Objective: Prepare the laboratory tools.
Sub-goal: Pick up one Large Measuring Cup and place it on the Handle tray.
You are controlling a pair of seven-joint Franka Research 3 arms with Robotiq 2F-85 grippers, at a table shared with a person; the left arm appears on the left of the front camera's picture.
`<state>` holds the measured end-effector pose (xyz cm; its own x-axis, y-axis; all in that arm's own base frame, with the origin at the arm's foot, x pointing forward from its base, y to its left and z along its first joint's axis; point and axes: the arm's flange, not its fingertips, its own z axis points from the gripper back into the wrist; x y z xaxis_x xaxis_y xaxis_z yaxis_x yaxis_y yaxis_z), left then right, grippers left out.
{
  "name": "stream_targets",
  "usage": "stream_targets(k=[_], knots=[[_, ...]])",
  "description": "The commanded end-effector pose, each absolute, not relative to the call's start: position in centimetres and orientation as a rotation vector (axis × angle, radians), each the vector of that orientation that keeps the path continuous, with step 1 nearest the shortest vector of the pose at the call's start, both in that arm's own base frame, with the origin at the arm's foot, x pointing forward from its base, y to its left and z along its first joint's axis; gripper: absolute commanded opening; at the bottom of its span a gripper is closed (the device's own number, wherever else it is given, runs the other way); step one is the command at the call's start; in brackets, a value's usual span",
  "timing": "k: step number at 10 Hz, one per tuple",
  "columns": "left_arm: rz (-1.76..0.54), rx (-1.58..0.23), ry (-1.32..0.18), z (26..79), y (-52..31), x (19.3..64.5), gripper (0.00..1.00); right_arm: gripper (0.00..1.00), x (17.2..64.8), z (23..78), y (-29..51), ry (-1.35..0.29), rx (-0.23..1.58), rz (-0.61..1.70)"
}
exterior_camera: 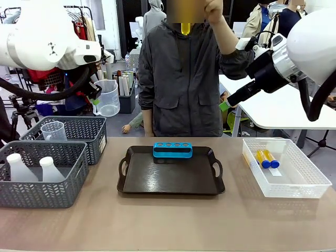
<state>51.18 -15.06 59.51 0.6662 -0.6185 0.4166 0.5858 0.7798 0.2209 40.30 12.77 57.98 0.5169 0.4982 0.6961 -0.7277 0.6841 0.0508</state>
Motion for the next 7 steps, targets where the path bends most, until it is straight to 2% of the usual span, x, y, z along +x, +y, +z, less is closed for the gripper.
stream_targets(k=[1, 2, 5, 6, 7], knots=[[-0.831, 0.017, -0.441, 61.9, -15.9, 49.1, 0.00, 1.00, 40.3, 58.1, 12.8, -0.708, 0.370, 0.750], [-0.906, -0.033, -0.400, 62.3, -17.0, 48.5, 0.00, 1.00, 40.3, 58.1, 12.8, -0.708, 0.370, 0.750], [-1.051, -0.131, -0.417, 63.2, -19.4, 47.0, 0.00, 1.00, 40.3, 58.1, 12.8, -0.708, 0.370, 0.750], [-0.950, -0.043, -0.417, 62.8, -19.7, 47.0, 0.00, 1.00, 40.3, 58.1, 12.8, -0.708, 0.370, 0.750], [-0.950, -0.043, -0.417, 62.8, -19.7, 47.0, 0.00, 1.00, 40.3, 58.1, 12.8, -0.708, 0.370, 0.750]])
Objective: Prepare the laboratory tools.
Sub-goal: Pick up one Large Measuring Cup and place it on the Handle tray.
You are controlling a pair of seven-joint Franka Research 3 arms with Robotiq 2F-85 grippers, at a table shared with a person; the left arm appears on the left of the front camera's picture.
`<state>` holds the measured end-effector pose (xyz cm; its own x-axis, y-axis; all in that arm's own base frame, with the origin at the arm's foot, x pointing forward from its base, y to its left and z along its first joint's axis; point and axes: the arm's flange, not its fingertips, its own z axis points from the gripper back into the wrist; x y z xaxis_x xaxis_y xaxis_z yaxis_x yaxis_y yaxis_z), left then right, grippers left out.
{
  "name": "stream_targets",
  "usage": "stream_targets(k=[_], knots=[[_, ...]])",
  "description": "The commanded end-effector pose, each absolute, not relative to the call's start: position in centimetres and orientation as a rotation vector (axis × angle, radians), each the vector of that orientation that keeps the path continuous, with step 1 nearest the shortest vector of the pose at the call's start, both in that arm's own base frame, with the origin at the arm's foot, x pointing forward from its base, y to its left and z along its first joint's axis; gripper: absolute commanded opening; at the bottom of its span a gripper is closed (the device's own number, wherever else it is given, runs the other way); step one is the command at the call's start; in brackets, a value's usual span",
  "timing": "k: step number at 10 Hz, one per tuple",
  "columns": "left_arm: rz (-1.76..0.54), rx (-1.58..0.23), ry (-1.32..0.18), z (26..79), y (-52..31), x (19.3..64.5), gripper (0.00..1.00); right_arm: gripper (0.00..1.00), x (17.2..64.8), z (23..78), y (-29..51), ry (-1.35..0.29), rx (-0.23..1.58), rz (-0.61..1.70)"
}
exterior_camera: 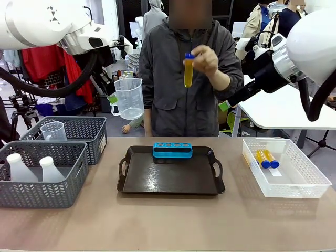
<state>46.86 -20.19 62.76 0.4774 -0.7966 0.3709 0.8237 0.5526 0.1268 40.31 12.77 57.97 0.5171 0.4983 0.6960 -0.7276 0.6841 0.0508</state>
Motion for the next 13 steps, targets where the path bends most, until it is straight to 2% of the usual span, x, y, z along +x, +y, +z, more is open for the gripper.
stream_targets(k=[1, 2, 5, 13], knots=[[-0.950, -0.043, -0.417, 62.8, -19.7, 47.0, 0.00, 1.00, 40.3, 58.1, 12.8, -0.708, 0.370, 0.750], [-0.990, -0.072, -0.414, 62.8, -20.2, 46.9, 0.00, 1.00, 40.3, 58.1, 12.8, -0.708, 0.370, 0.750], [-1.033, -0.081, -0.419, 58.1, -21.8, 48.1, 0.00, 1.00, 40.3, 58.1, 12.8, -0.708, 0.370, 0.750], [-1.198, -0.207, -0.248, 51.2, -28.6, 48.6, 0.00, 1.00, 40.3, 58.1, 12.8, -0.708, 0.370, 0.750]])
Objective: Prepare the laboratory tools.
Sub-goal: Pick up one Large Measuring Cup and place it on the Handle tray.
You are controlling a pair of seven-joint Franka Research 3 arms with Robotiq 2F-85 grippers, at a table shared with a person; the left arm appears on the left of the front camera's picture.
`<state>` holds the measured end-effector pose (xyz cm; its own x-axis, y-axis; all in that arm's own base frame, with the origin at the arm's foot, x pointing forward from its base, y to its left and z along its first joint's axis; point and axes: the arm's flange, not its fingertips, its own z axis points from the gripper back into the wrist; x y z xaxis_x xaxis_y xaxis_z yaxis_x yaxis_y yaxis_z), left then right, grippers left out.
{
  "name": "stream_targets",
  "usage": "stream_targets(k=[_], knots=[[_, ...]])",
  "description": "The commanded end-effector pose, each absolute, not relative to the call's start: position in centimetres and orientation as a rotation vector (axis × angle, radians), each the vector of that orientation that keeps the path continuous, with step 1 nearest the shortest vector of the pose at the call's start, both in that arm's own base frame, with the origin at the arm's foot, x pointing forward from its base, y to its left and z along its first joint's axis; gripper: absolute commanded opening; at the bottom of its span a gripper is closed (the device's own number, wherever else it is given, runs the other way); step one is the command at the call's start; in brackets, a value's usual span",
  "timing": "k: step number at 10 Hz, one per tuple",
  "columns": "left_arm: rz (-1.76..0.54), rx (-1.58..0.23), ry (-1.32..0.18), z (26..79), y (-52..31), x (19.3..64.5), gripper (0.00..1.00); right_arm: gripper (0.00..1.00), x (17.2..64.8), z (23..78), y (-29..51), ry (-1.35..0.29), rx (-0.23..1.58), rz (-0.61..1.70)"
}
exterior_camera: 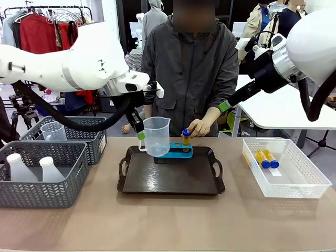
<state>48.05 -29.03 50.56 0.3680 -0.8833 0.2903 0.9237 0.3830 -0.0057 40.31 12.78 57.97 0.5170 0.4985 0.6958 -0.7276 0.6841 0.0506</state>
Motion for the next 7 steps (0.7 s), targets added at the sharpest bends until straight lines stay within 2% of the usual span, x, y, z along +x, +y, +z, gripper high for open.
stream_targets(k=[1, 7], knots=[[-1.199, -0.208, -0.246, 51.1, -28.7, 48.6, 0.00, 1.00, 40.3, 58.1, 12.8, -0.708, 0.370, 0.750], [-1.156, -0.197, -0.278, 52.2, -27.2, 48.5, 0.00, 1.00, 40.3, 58.1, 12.8, -0.708, 0.370, 0.750]])
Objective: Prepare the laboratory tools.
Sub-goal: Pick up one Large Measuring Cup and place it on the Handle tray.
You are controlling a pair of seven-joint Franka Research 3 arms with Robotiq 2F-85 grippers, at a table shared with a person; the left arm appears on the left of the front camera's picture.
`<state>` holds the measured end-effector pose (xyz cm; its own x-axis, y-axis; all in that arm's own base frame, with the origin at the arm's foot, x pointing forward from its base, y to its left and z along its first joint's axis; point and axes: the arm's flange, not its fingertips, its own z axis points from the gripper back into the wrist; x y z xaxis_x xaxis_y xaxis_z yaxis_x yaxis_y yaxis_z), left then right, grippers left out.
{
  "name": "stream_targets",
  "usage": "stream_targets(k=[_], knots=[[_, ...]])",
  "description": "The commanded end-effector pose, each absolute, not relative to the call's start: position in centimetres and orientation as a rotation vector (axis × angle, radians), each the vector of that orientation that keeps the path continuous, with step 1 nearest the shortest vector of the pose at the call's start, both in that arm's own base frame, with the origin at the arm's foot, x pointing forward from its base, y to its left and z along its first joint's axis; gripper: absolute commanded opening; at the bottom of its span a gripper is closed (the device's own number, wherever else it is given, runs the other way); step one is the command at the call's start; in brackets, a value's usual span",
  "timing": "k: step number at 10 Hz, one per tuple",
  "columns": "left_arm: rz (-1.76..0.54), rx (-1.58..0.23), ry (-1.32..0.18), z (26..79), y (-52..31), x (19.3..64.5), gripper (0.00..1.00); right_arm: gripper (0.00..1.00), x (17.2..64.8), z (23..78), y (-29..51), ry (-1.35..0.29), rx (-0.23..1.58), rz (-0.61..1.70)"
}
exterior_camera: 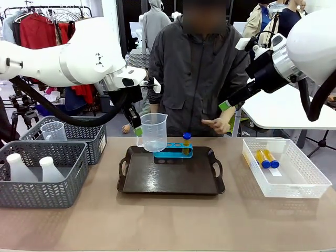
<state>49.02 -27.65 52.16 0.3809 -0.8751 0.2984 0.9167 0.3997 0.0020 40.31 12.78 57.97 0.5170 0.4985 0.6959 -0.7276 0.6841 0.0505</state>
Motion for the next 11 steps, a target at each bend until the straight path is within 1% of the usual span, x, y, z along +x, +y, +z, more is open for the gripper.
stream_targets(k=[1, 2, 8, 11], knots=[[-1.162, -0.203, -0.285, 52.2, -27.1, 48.5, 0.00, 1.00, 40.3, 58.1, 12.8, -0.708, 0.370, 0.750], [-1.151, -0.174, -0.269, 52.2, -27.6, 49.0, 0.00, 1.00, 40.3, 58.1, 12.8, -0.708, 0.370, 0.750], [-1.151, -0.175, -0.265, 51.9, -27.7, 49.1, 0.00, 1.00, 40.3, 58.1, 12.8, -0.708, 0.370, 0.750], [-1.291, -0.155, -0.238, 51.6, -32.1, 49.2, 0.00, 1.00, 40.3, 58.1, 12.8, -0.708, 0.370, 0.750]])
